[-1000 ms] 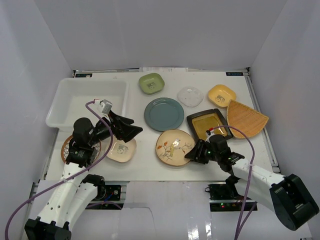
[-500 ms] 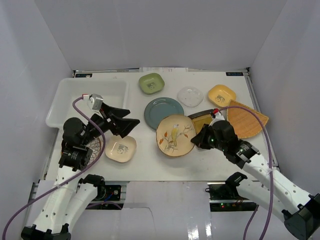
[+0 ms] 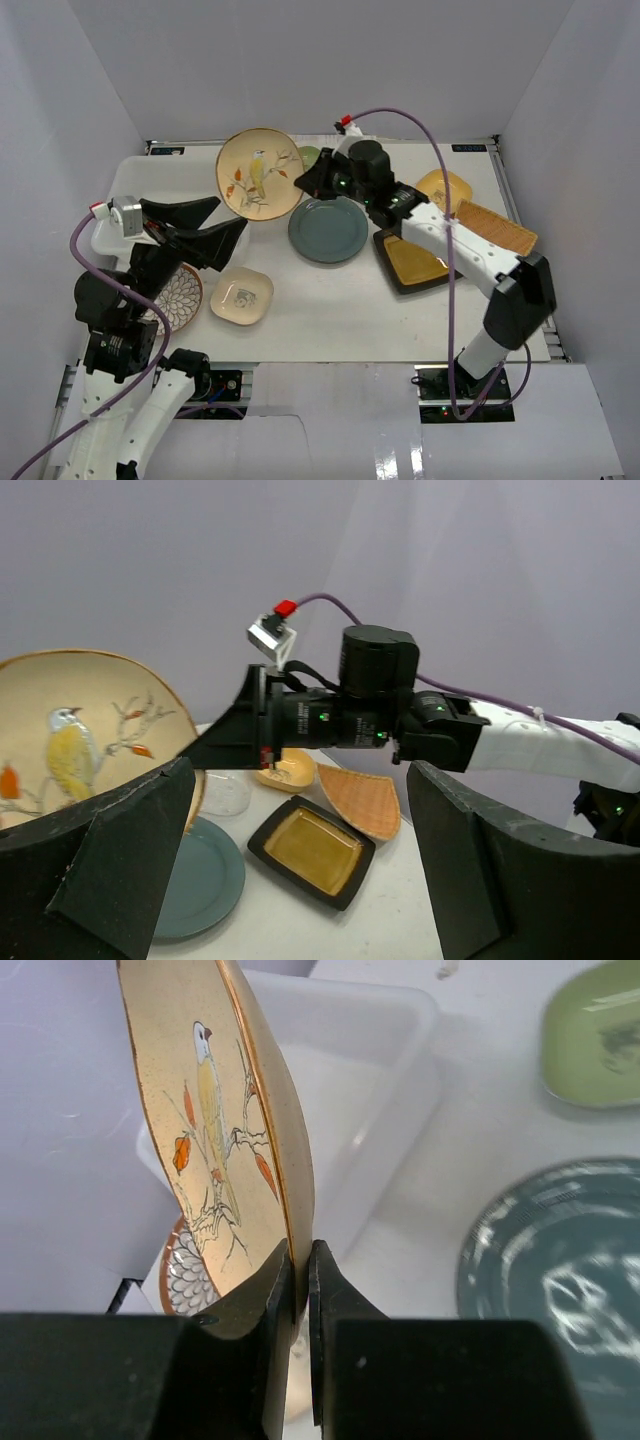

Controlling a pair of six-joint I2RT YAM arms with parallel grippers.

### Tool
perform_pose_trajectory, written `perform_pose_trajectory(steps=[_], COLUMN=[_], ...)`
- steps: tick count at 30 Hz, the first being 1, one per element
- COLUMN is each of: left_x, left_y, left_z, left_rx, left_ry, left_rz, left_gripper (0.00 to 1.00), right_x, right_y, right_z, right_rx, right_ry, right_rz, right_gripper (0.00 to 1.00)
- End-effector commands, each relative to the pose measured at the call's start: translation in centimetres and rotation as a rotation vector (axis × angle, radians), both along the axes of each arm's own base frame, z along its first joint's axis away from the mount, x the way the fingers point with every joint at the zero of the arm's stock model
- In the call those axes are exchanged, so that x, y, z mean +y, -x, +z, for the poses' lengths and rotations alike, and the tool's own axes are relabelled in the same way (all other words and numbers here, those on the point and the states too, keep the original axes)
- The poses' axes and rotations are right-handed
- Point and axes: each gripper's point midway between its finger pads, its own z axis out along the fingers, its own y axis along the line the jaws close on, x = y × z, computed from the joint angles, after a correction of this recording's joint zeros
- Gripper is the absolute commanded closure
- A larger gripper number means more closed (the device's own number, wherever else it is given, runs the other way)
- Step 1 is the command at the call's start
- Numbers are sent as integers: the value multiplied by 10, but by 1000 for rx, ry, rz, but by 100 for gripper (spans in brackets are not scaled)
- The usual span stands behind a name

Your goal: Place the plates into the plastic bin on the countertop

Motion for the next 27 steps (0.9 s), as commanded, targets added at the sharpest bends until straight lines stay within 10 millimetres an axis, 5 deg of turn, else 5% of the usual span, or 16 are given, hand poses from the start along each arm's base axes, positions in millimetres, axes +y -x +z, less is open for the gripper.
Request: perform_pose_trajectory(steps=[1, 4, 10, 16, 17, 23, 27], left_x=[11, 16, 23, 20, 19, 17, 23], left_y=[-12, -13, -17, -23, -26, -34, -43], left_z=[-7, -6, -12, -25, -29, -42, -58], left_rx=[58, 55, 79, 104, 114, 149, 202], left_ry=[15, 14, 7, -7, -10, -19, -23], left_rz=[84, 117, 174, 177, 177, 187, 233], left_gripper=[2, 2, 2, 2, 2, 2, 2], right_x=[72, 124, 203, 230, 233, 250, 253], right_y=[-1, -16, -50, -77, -76, -75, -71], right_z=[92, 94, 60, 11, 16, -45, -66], right_rx=[-195, -193, -169, -192, -208, -195, -191], right_ry=[-237, -241, -268, -285, -296, -207, -170], right_rz=[129, 148, 95, -28, -33, -58, -59], right_gripper=[92, 92, 92, 92, 92, 92, 67])
